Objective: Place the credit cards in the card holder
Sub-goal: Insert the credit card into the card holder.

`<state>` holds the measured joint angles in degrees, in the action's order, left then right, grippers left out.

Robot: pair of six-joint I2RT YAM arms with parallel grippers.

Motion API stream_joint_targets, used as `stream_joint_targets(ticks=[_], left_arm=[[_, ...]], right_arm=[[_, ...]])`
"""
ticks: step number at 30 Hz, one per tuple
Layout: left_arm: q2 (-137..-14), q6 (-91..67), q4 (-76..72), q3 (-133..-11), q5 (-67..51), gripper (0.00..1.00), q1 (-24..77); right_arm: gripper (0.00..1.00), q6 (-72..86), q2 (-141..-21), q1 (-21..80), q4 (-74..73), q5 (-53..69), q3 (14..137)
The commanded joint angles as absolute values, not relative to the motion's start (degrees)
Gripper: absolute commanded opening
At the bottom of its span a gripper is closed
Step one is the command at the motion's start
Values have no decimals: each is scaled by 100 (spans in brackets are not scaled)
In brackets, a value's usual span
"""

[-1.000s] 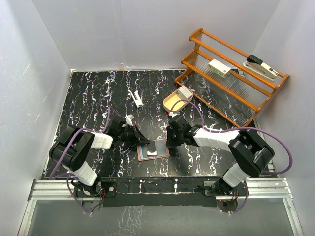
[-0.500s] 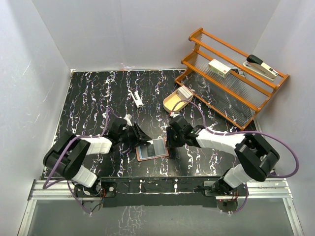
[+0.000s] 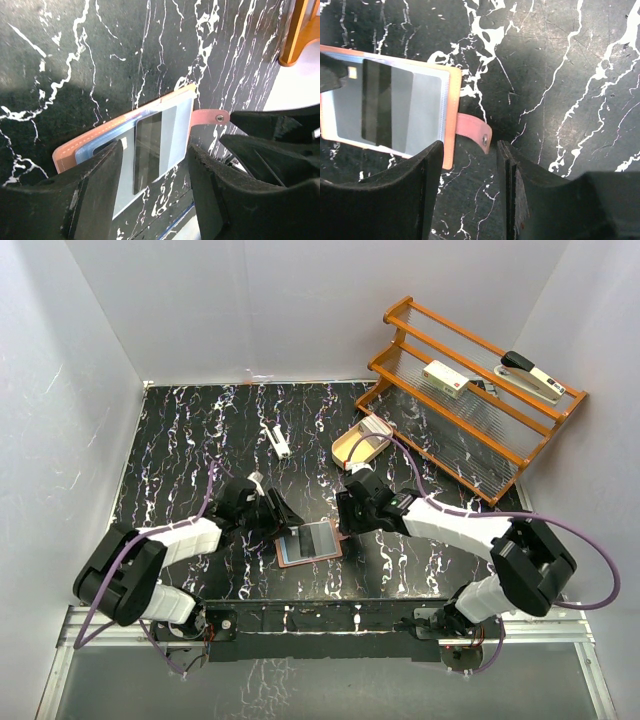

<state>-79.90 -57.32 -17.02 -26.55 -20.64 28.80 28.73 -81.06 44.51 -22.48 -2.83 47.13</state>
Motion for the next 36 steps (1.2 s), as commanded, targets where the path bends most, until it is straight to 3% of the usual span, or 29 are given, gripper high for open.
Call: stream_joint_targets(ticks=[1,4,15,36], left_arm=[[-7643,-5897,-1600,-2485,-2237,54,2984],[-7665,-5979,-1793,-2382,-2294,55,3003],[-8178,-6228,-2327,-2470,-2390,55,3328],[-8648,-6232,-2760,-2906,-2643,54,3621]], right_arm=[[45,2673,-8337,4398,-2074,-479,4863],[42,2655,-8521,4385,-1955,-417,4830],[12,2796,-8444,4385,-1588,100,4528],[4,3103,-8347,4378,-1099,598,4148]])
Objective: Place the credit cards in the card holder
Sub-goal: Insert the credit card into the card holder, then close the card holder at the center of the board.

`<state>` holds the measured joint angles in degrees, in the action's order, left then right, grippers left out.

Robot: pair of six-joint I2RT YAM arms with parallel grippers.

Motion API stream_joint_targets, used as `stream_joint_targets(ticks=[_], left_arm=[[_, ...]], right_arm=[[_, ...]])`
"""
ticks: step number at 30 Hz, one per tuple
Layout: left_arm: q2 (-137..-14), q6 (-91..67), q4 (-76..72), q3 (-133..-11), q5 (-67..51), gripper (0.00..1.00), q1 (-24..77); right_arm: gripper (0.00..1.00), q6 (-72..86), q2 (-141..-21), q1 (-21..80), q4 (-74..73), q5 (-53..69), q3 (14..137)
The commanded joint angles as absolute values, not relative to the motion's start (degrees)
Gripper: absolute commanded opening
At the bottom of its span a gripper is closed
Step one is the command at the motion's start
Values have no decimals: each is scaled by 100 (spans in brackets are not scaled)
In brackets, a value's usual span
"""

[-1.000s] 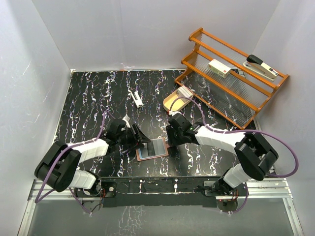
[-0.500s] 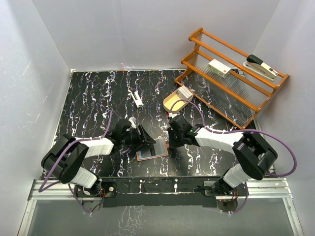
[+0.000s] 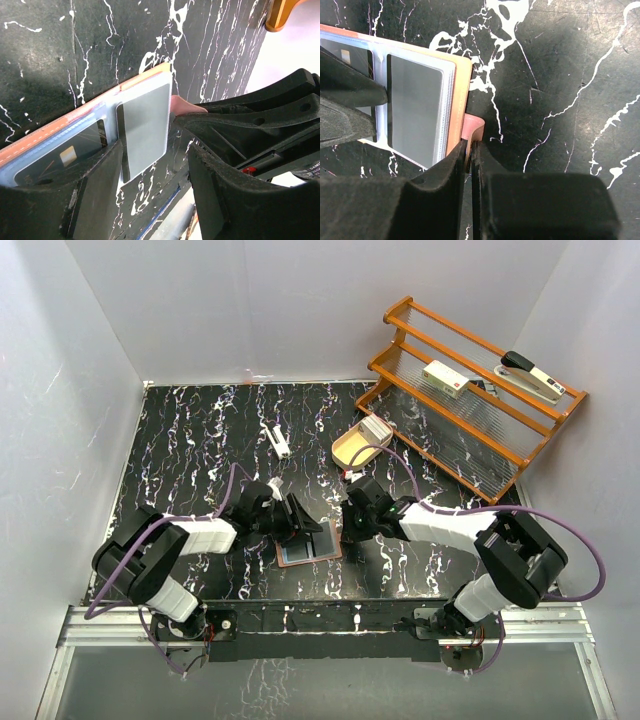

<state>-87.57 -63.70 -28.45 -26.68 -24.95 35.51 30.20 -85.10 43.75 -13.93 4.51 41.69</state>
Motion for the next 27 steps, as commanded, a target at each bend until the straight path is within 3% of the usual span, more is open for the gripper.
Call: stream_joint_targets(ticks=[1,16,27], left_arm=[[-8557,-6145,-2609,-2957,-2607,54,3621],[-6898,-5084,960,-3404,-879,69,3259],[-6805,-5159,1193,-2934,-649,74,3035]], right_arm=[[4,3109,-8323,4384,-1099,597,4142],[1,3205,-8061,4386,-927,697,3948],[1,3217,-8101,4380,-896,738,3951]])
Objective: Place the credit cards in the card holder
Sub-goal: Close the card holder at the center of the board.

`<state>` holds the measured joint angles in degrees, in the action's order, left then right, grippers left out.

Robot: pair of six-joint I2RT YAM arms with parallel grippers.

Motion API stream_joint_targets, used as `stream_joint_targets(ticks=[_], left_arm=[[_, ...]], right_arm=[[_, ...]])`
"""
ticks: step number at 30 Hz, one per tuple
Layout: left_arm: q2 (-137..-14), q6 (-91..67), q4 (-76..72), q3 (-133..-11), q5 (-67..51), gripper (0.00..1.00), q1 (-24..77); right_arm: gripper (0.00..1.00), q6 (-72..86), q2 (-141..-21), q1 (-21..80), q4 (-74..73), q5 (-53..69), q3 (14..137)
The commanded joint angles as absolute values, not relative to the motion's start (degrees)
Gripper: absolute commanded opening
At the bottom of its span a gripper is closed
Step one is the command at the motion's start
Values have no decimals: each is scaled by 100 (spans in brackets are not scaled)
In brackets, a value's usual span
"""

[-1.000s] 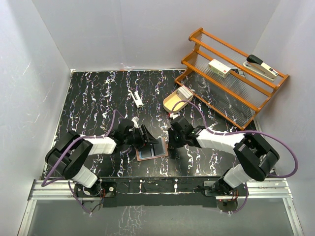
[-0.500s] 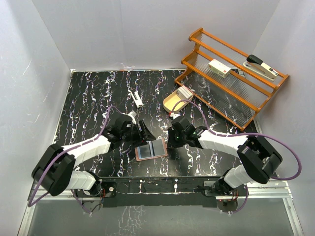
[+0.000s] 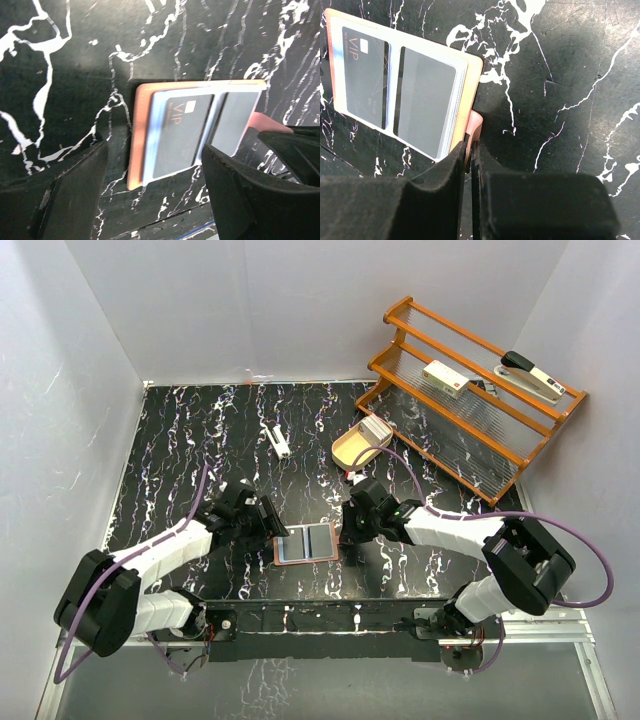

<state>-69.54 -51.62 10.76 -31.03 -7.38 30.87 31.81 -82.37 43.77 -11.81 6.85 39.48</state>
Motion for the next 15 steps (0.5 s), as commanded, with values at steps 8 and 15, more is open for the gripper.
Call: stream_joint_targets(ticks=[8,15], left_arm=[[-6979,-5662,108,-2552,-1386,73,3038],[-6562,-6209,-937,-2310,-2217,68,3041]], right_arm=[[1,3291,-8179,4413,-765,793,3911],[1,3321,-8304,4506,-756,734,3928]])
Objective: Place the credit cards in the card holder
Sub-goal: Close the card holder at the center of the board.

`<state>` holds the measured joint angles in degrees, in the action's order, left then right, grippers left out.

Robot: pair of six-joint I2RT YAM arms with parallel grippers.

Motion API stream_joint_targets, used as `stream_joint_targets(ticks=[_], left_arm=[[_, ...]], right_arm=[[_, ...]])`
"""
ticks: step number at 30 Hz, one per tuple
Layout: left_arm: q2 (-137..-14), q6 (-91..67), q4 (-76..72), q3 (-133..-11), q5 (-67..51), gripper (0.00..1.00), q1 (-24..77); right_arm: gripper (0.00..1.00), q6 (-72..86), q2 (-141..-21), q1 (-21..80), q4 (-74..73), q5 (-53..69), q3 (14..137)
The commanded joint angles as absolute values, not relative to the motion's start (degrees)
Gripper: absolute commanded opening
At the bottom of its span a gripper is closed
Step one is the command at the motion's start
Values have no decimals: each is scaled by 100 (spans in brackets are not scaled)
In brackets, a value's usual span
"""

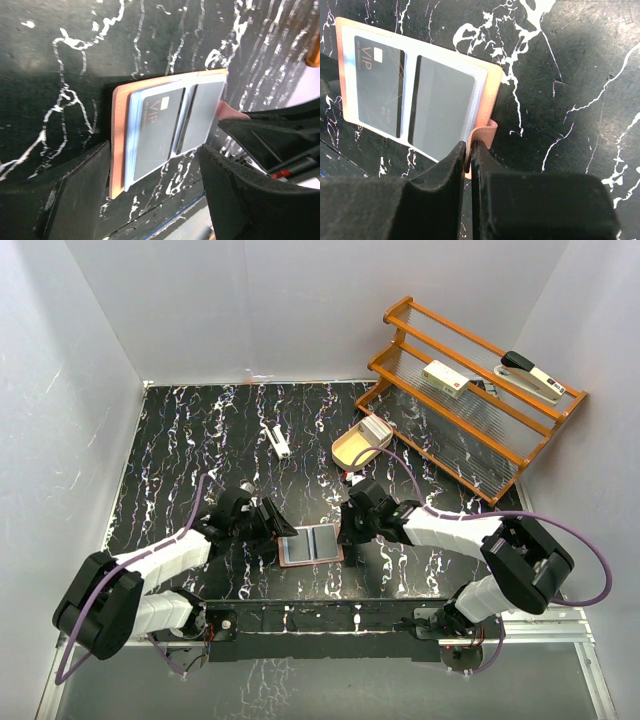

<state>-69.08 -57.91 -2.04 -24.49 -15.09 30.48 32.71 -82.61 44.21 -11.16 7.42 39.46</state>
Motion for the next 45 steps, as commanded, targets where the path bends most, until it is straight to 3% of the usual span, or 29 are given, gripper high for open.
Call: stream_joint_targets(ticks=[1,13,19,23,32,45], left_arm=[[-6467,-6325,-1159,-2252,-2321,68,3039],[-6581,-7013,-2858,-2130,-2628,59,3444],[-7271,-6749,-3005,-2370,-2616,42,3646],[-7782,-6479,-2905,-2599,-2671,35,3689],[-8440,-5913,-2249,-3009,-2507,33,3727],[-9033,-5646,-1680,-3256,-2370,22,3735]], right_arm=[[1,3329,-8305,4515,-749,730,3924],[1,3426,-8449,4627,-461,809,3975],[2,3276,-8283,4619,-806,382,4047],[7,3243,-8063,4623,-923,163,3983],[20,3317,-7663,4615,-1208,-116,3957],[39,3665,-7394,4548,-873,48,3657]])
